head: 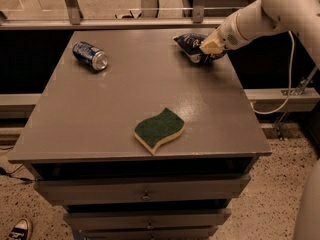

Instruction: Move blue chip bag near sponge

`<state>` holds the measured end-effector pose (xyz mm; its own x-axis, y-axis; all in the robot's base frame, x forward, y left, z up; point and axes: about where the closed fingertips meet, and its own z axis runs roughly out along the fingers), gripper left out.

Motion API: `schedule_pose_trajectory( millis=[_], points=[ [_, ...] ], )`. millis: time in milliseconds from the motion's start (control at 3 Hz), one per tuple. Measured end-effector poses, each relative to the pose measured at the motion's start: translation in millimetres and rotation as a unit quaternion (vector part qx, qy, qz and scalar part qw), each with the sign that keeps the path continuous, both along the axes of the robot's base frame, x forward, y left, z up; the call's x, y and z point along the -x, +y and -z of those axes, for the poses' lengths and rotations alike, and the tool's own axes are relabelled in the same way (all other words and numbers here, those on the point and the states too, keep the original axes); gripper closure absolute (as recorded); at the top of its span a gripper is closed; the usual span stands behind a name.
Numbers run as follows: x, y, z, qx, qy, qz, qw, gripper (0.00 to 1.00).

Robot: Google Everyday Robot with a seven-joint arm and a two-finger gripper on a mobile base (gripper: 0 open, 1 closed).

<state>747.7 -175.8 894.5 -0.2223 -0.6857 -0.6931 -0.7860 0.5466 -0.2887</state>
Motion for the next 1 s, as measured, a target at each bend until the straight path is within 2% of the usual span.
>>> schedule_pose_trajectory(
  millis=[333, 667, 1000],
  points=[
    [16, 11, -22, -0.006, -0.022, -0.031, 0.9992, 1.00],
    [56, 24, -41, -0.002, -0.036, -0.086, 0.9956, 1.00],
    [111, 33, -49, 0.018, -0.043, -0.151, 0.9875, 1.00]
  ],
)
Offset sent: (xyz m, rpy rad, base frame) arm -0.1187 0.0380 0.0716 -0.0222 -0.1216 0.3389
